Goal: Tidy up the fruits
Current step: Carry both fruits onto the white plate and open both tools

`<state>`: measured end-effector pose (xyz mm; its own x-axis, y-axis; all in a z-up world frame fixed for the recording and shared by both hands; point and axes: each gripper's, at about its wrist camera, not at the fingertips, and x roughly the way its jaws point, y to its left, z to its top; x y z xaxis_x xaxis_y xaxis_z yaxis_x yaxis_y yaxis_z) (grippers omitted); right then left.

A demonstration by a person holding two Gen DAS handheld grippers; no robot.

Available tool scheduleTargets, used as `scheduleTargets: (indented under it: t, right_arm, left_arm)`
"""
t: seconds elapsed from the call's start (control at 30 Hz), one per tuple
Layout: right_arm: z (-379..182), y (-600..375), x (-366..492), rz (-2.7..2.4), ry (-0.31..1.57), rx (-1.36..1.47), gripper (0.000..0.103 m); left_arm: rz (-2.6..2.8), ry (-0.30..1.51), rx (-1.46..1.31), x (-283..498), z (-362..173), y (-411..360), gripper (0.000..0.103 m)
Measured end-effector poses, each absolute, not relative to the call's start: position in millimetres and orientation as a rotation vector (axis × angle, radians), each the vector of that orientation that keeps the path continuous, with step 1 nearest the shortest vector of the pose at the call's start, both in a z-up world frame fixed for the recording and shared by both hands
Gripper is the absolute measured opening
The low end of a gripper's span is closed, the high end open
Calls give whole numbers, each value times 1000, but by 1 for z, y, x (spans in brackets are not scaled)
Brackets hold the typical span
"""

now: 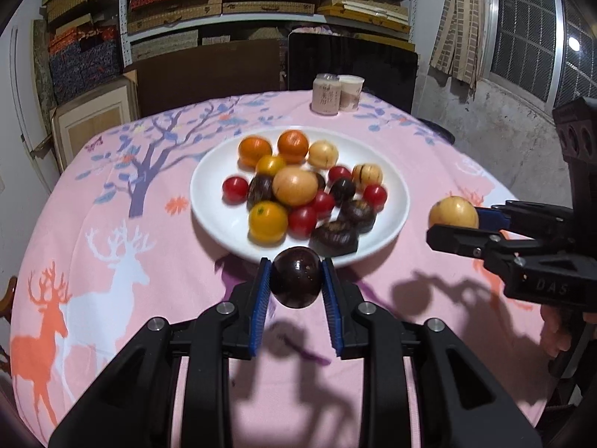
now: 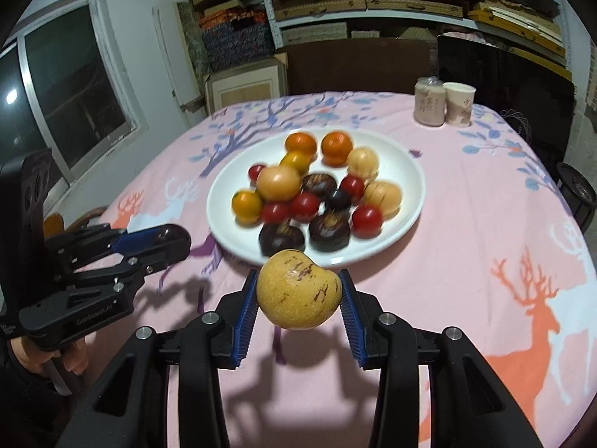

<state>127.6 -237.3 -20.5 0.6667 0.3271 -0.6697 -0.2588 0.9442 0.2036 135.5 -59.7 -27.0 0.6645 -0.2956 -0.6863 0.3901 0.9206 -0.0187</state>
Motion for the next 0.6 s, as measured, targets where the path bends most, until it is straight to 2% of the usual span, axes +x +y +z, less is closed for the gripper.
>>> scheduleTargets:
  t: [0.27,0.6]
  right_arm:
    - [1,-244,184,325,765,135,42]
    - [-5,-229,245,318,804,134,42]
  left_arm:
    - [-400,727,157,175,-8,-95,26]
    - [-410,810,164,211,-44,-116,26]
